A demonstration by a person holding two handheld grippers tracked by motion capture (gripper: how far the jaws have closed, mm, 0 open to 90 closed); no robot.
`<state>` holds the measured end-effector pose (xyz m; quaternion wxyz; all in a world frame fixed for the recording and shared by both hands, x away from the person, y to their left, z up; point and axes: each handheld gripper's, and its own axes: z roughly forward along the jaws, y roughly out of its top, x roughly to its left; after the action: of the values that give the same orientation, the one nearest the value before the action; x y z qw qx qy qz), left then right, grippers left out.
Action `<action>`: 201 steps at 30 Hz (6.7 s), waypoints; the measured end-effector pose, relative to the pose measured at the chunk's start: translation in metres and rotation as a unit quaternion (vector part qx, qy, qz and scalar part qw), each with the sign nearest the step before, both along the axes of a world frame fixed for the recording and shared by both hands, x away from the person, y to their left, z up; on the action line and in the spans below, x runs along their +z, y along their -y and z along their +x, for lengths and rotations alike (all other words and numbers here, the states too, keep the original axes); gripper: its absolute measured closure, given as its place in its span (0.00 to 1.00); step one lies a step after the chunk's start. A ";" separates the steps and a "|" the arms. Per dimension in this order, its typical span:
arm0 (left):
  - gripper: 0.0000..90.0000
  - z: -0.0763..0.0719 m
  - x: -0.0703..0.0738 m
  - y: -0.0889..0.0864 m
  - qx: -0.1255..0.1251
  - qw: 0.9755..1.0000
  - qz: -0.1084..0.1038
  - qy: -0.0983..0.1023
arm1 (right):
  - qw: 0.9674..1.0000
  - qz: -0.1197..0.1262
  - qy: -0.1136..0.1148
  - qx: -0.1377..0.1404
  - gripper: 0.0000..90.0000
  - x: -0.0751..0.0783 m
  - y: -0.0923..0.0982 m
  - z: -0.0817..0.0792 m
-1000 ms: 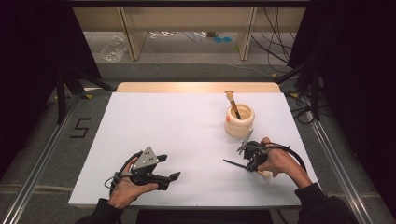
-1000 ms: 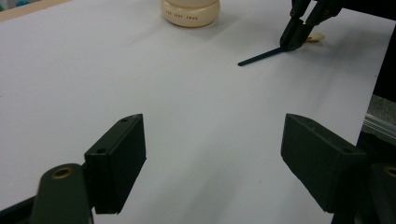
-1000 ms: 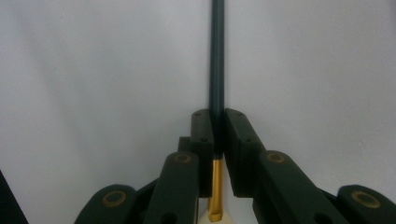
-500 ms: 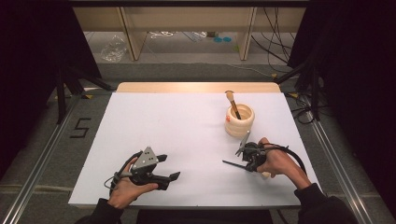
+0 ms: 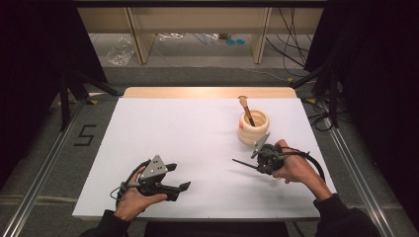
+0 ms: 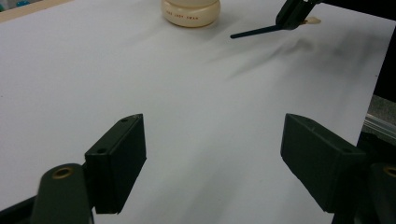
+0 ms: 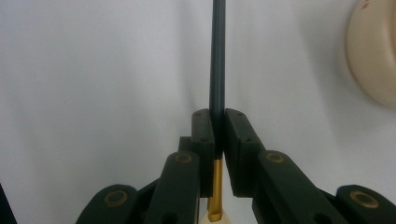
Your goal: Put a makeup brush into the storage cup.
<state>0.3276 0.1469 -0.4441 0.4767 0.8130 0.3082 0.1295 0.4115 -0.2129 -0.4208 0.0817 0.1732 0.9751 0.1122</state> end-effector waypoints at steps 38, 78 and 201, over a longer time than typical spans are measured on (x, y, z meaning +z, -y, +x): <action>0.30 0.030 -0.005 0.043 -0.095 0.994 0.056 -0.004 | 0.995 0.037 0.027 0.084 0.92 0.016 -0.040 -0.025; 0.65 0.042 0.007 0.085 -0.210 0.964 0.163 -0.022 | 0.986 0.022 0.021 0.167 0.92 0.011 -0.072 -0.039; 0.94 0.052 0.022 0.077 -0.115 0.992 0.014 -0.040 | 0.885 0.445 0.049 -0.128 0.52 0.013 -0.018 -0.026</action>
<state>0.3792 0.0704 -0.4226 0.4645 0.8542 0.2293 0.0457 0.3860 -0.1951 -0.4080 0.0576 0.3093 0.7866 0.5313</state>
